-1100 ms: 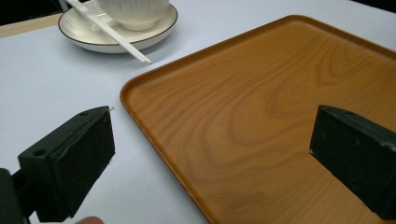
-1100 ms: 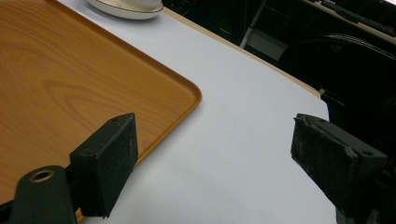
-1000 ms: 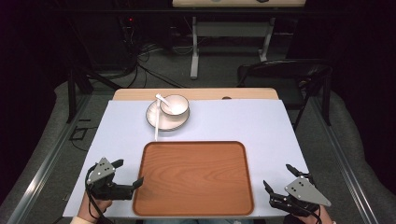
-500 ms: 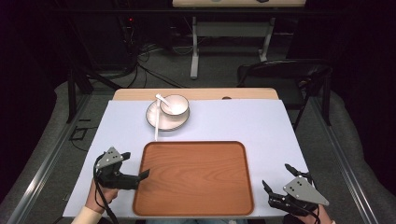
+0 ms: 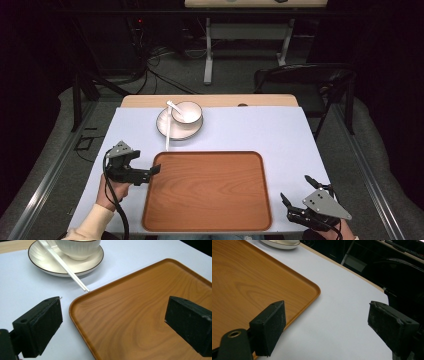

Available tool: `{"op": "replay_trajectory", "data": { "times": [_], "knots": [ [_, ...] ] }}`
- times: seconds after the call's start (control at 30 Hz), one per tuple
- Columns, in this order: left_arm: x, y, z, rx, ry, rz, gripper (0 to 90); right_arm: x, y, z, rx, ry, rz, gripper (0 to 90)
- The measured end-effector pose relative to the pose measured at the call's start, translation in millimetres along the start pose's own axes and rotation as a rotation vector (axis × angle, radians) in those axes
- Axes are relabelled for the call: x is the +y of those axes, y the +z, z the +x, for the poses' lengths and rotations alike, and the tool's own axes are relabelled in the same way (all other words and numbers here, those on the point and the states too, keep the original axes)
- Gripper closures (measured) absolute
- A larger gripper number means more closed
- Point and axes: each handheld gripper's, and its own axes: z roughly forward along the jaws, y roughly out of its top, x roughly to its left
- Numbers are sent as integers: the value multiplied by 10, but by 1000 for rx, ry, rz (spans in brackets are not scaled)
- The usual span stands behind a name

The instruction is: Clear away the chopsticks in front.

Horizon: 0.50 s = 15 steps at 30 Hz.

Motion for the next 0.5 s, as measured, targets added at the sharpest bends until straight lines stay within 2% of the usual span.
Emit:
{"op": "replay_trajectory", "data": {
  "times": [0.13,0.27,0.5],
  "knots": [
    [113,89,44,15,-2,16,0,-2,-2,-3,1,2,2,144],
    [226,162,102,12,-7,28,0,-5,-6,-5,1,-2,0,144],
    [447,279,249,53,-11,36,0,-9,-3,-8,2,1,0,144]
  ]
}}
